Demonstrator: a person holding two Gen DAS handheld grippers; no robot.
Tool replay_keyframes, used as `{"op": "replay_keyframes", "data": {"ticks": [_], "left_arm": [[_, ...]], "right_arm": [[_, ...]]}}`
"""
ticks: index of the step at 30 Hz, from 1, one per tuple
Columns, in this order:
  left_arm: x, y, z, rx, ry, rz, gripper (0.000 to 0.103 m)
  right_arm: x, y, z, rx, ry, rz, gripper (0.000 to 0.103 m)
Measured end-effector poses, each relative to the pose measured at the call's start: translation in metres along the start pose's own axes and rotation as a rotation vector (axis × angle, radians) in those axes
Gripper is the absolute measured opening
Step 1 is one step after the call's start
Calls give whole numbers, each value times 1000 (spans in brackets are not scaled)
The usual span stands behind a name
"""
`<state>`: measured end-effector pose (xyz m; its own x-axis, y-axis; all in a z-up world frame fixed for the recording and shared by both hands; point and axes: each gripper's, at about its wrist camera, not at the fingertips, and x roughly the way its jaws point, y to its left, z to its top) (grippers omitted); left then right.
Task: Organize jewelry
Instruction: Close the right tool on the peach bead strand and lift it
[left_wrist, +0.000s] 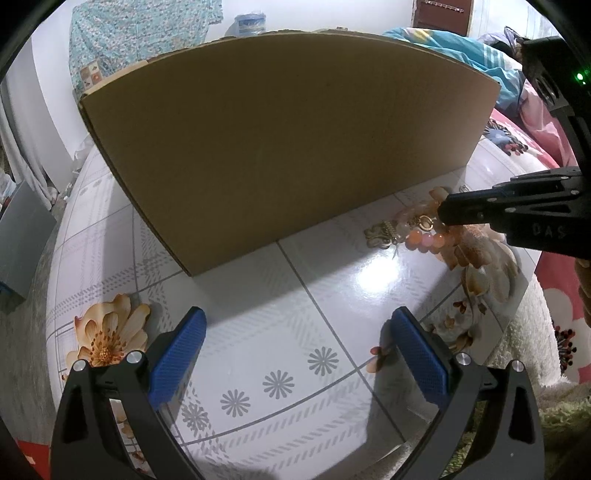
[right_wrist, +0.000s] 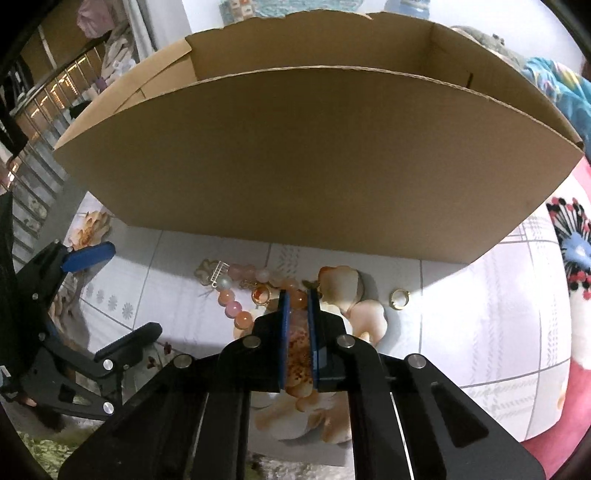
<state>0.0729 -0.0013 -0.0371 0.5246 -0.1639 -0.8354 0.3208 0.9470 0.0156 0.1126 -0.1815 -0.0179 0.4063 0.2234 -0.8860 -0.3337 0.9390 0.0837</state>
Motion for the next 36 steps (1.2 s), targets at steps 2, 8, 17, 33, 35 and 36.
{"op": "replay_keyframes", "data": {"ticks": [2,8,17,33,35,36], "left_arm": [[1,0,0,0,-1,0,98],[-1,1,-3,2,-7,-2,98],[-1,1,-4,3,-14,-3,98],[-1,0,-5,2,-20,-2,99],[0,0,-4,5,-22,-4,99],[0,0,-4,7,-21,-5,99]], "right_arm": [[-5,1,0,1,-16,10,7],[-30,12,-5,2,-74,78,7],[-47,-13,-33,97,-53,84,7],[-62,-77,-44,206,-120,-77,7],[-56,-84,-43,215,-116,-114,7],[-53,-87,-43,209,-121,-149,7]]}}
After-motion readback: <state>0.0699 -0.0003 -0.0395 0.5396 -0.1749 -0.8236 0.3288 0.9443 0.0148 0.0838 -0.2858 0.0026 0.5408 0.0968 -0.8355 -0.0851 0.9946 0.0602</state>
